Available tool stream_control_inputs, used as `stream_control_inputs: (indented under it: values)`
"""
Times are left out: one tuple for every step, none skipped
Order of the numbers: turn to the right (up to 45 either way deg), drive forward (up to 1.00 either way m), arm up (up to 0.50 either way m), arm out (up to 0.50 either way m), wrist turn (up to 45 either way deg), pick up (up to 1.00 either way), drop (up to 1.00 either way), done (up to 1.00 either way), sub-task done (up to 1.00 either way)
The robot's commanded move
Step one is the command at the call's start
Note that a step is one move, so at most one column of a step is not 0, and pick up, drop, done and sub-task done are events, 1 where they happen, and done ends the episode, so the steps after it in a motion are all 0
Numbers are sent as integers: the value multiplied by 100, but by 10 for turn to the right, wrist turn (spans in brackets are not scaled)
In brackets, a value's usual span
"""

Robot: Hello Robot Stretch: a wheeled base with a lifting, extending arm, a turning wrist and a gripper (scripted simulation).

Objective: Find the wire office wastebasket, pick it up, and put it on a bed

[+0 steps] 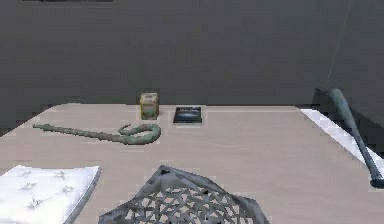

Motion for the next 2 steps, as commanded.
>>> stream_control_inputs:
  values:
    - [390, 0, 0, 0, 0, 0, 0, 0, 0]
    - [-450, 0, 0, 0, 0, 0, 0, 0, 0]
